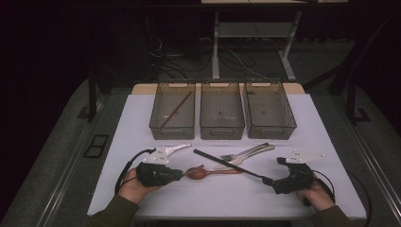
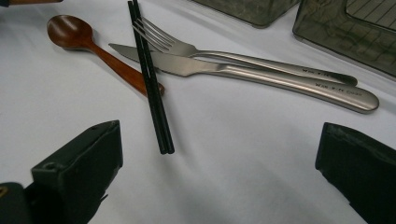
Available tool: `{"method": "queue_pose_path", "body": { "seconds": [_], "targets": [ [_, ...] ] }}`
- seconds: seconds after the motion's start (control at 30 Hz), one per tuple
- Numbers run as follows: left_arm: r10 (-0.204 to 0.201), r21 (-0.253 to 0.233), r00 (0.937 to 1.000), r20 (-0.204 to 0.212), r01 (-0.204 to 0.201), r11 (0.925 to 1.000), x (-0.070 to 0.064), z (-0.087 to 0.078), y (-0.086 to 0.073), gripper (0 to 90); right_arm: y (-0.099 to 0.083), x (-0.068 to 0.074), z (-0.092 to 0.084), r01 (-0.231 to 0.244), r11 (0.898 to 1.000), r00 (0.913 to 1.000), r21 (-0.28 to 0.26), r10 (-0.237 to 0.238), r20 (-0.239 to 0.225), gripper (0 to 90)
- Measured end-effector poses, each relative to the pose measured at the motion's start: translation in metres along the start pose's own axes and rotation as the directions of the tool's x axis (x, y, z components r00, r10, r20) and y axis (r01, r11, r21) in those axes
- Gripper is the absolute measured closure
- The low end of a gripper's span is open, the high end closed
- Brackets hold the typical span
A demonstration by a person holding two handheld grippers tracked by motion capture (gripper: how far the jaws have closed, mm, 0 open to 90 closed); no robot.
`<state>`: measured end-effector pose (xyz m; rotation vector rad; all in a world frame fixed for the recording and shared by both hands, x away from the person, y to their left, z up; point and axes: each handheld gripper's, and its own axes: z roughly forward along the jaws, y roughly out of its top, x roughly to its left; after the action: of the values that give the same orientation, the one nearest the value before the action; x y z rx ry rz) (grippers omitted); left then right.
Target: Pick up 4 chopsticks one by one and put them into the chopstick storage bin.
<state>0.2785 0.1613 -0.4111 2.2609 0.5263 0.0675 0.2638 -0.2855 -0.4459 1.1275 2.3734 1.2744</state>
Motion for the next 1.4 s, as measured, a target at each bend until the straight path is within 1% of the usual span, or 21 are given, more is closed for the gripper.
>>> {"method": "queue_pose_path", "body": {
  "seconds": [0.07, 0.17, 0.4, 0.5, 0.67, 0.83, 0.9, 1.1, 1.27, 1.4],
  "targets": [
    [-0.004, 0.007, 0.9999, -0.015, 0.004, 1.0000, 0.004, -0.001, 0.003, 83.2, 0.000, 0.000, 0.000, -0.001, 1.000, 1.0000, 0.000, 0.001, -0.001, 0.6],
    [-0.025, -0.002, 0.9992, -0.032, 0.025, 0.9997, 0.008, -0.001, 0.006, 83.2, 0.000, 0.000, 0.000, -0.003, 1.000, 1.0000, 0.001, 0.003, 0.000, 0.5],
    [-0.055, -0.029, 0.9969, -0.056, 0.053, 0.9981, 0.018, -0.001, 0.011, 83.2, 0.000, 0.000, 0.001, 0.002, 1.000, 1.0000, 0.003, -0.002, 0.002, 0.6],
    [-0.063, -0.036, 0.9949, -0.079, 0.060, 0.9975, 0.023, -0.001, 0.015, 83.2, 0.000, 0.000, 0.001, 0.000, 1.000, 1.0000, 0.006, 0.000, 0.001, 0.6],
    [-0.070, -0.055, 0.9930, -0.095, 0.065, 0.9963, 0.031, -0.001, 0.023, 83.2, 0.000, 0.000, 0.001, 0.002, 1.000, 1.0000, 0.005, -0.002, 0.002, 0.6],
    [-0.082, -0.071, 0.9891, -0.123, 0.074, 0.9947, 0.040, -0.002, 0.030, 83.2, 0.000, 0.000, 0.001, 0.002, 1.000, 1.0000, 0.004, -0.002, 0.000, 0.5],
    [-0.090, -0.079, 0.9862, -0.139, 0.079, 0.9937, 0.043, -0.003, 0.033, 83.2, 0.000, 0.000, 0.001, 0.003, 1.000, 1.0000, 0.005, -0.003, 0.000, 0.6],
    [-0.116, -0.095, 0.9799, -0.163, 0.101, 0.9903, 0.053, -0.004, 0.042, 83.3, 0.000, 0.001, 0.001, 0.002, 1.000, 1.0000, 0.003, -0.002, 0.000, 0.6],
    [-0.121, -0.107, 0.9750, -0.186, 0.102, 0.9890, 0.060, -0.005, 0.051, 83.3, -0.001, 0.000, 0.001, -0.001, 1.000, 1.0000, 0.004, 0.001, 0.001, 0.5],
    [-0.116, -0.114, 0.9729, -0.200, 0.094, 0.9890, 0.063, -0.008, 0.059, 83.3, -0.001, 0.000, 0.001, -0.004, 1.000, 1.0000, 0.004, 0.004, 0.000, 0.5]
  ]
}}
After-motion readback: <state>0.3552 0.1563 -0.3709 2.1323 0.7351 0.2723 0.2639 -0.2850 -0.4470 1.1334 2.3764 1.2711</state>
